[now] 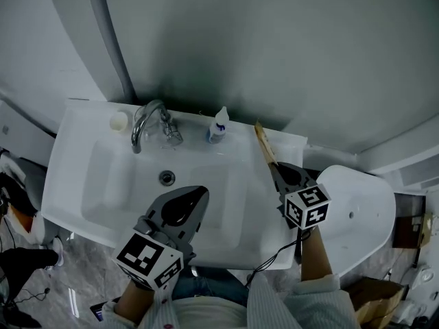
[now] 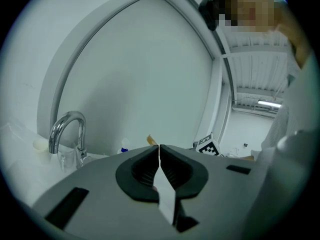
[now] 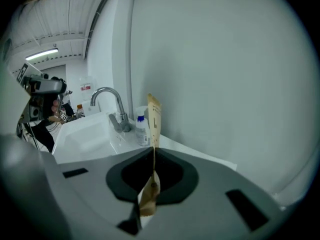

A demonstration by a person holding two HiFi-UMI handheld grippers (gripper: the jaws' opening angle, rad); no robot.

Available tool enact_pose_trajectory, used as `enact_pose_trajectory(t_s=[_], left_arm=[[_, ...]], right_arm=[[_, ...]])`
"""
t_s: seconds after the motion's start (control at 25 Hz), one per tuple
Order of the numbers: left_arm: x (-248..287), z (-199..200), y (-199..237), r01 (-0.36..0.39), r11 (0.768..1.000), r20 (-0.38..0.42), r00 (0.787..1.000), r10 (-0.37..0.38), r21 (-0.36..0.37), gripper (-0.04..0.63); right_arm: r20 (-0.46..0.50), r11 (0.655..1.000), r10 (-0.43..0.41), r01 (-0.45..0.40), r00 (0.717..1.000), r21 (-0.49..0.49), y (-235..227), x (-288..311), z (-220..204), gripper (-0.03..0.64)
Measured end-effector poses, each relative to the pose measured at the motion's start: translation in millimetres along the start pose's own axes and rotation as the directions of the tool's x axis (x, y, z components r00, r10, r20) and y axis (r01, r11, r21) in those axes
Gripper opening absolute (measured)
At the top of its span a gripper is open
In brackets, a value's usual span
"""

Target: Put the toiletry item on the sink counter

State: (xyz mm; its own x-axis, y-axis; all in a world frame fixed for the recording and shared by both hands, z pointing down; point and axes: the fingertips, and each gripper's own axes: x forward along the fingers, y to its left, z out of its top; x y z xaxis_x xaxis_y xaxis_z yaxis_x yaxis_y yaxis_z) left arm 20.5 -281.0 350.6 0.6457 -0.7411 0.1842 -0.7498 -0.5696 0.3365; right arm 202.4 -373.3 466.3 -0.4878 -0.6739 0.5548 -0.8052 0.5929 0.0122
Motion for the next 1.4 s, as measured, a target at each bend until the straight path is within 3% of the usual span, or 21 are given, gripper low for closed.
enact_pose_trajectory(t_s=[0.32,0.52,0.8,1.12,1.4], left_arm=[[5.5,-8.9,23.6,-0.045,0.999,-0.027,0.999,0.045,-0.009,0.020],[6.1,-14.1,33.5,-0.070,0.997,-0.038,0.997,0.069,-0.015,0.020],[1.4,-23.9,39.8,-0.098,0.995,-0.060,0.993,0.097,-0.017,0.020],[-1.5,-35.1,43.7,-0.122,0.992,-0.095,0.988,0.119,-0.021,0.020],[-6.4,-41.7,45.1,-0.142,0.990,-0.113,0.984,0.139,-0.017,0.020]], right_arm=[[-0.096,0.993,0.002,-0.013,0.995,-0.119,-20.6,40.1,-26.0,0.011],[-0.141,0.969,0.017,-0.051,0.990,-0.240,-28.2,58.3,-38.3,0.011],[-0.212,0.913,0.015,-0.100,0.977,-0.395,-44.8,80.4,-61.4,0.011],[-0.291,0.790,-0.024,-0.160,0.957,-0.592,-58.0,101.1,-81.3,0.012],[-0.318,0.754,-0.049,-0.174,0.947,-0.634,-68.0,114.9,-93.6,0.014]])
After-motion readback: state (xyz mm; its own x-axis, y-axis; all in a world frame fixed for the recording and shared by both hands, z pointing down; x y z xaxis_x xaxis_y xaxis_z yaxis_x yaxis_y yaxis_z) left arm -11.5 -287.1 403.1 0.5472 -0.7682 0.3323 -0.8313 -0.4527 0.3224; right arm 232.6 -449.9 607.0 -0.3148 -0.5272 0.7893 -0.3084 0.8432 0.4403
